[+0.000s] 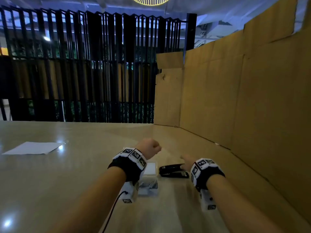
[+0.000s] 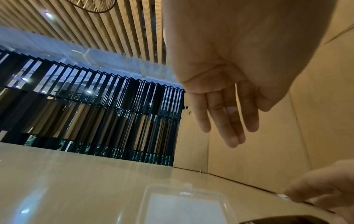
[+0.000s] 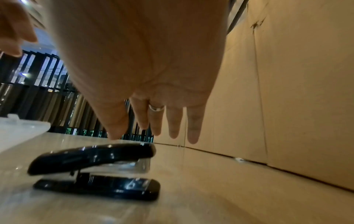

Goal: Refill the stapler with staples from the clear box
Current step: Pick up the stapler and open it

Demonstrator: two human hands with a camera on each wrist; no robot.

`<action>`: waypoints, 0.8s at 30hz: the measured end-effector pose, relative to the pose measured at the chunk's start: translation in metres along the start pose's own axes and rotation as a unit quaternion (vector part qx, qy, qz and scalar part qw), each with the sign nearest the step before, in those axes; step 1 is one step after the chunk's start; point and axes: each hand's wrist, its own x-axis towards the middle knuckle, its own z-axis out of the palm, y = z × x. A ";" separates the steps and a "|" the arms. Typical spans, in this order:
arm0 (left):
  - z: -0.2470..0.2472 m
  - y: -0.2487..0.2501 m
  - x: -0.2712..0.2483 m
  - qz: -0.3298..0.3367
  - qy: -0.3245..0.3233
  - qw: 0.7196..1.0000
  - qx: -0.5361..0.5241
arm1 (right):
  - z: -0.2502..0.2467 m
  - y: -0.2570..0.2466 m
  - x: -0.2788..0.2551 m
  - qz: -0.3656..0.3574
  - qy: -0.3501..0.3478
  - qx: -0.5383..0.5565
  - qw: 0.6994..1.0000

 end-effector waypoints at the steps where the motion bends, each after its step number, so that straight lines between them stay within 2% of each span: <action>1: 0.003 -0.003 0.000 -0.005 -0.011 1.000 0.002 | 0.003 -0.002 0.000 -0.003 -0.008 -0.013 1.000; 7: 0.012 -0.012 -0.006 -0.034 -0.034 0.999 0.015 | 0.018 -0.009 0.004 -0.004 -0.020 -0.036 0.999; 11: 0.015 -0.011 -0.012 -0.039 -0.042 0.998 0.026 | 0.027 -0.005 0.004 -0.003 -0.012 -0.055 0.998; 16: 0.017 -0.011 -0.016 -0.033 -0.042 0.998 0.041 | 0.020 -0.010 -0.004 0.002 -0.037 -0.054 0.998; 20: 0.020 -0.011 -0.020 -0.017 -0.048 0.998 0.041 | 0.017 -0.006 -0.015 -0.023 0.022 0.068 0.997; 24: 0.021 -0.007 -0.028 0.013 -0.030 0.999 0.000 | 0.005 -0.003 -0.032 -0.039 0.101 0.214 0.971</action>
